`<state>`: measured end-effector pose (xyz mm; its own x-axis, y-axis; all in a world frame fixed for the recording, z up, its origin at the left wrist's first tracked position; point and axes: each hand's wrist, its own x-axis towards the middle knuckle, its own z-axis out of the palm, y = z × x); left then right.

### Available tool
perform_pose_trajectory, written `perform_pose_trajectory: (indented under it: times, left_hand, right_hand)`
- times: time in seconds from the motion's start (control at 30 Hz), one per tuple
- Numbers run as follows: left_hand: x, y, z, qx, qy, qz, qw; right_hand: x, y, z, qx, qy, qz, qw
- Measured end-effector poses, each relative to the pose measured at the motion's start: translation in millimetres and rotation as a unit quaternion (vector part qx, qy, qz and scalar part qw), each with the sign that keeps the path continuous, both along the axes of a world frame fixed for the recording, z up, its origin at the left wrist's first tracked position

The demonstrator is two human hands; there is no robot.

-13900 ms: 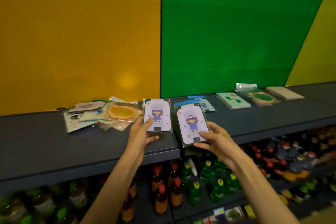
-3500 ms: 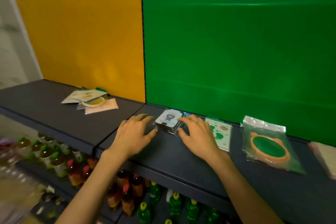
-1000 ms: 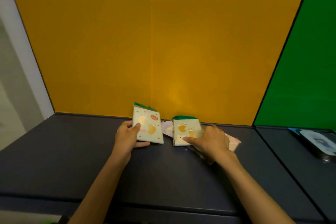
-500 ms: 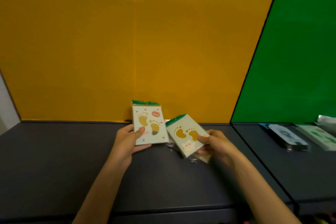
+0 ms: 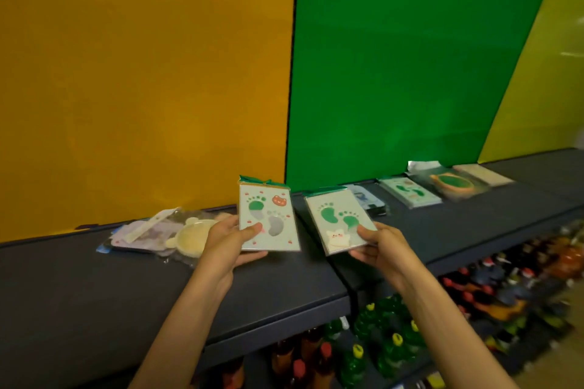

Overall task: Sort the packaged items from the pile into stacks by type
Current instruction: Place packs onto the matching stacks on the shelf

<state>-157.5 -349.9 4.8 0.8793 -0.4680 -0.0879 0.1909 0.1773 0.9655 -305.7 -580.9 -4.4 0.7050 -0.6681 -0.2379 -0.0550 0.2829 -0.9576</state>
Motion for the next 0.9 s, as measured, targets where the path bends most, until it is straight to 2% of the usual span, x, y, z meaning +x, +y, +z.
perform_pose_trajectory:
  times: [0.33, 0.5, 0.67, 0.9]
  left_hand:
    - [-117.6, -154.6, -5.1, 0.012, -0.005, -0.022, 1.000]
    - [-156.6, -217.3, -1.9, 0.009, -0.004, -0.017, 1.000]
    - [-170.3, -271.4, 0.0, 0.009, -0.039, 0.036, 0.999]
    - [-149.0, -325.9, -3.6, -0.001, -0.055, 0.070, 0.996]
  right_hand:
    - [-144.2, -132.2, -2.7, -0.059, -0.007, -0.002, 0.998]
    - [-195.4, -188.1, -9.4, -0.035, -0.030, -0.005, 0.999]
    - [-217.6, -236.0, -13.8, -0.035, -0.049, 0.011, 0.998]
    - [-195.4, -297.5, -25.5, -0.037, -0.051, 0.007, 0.998]
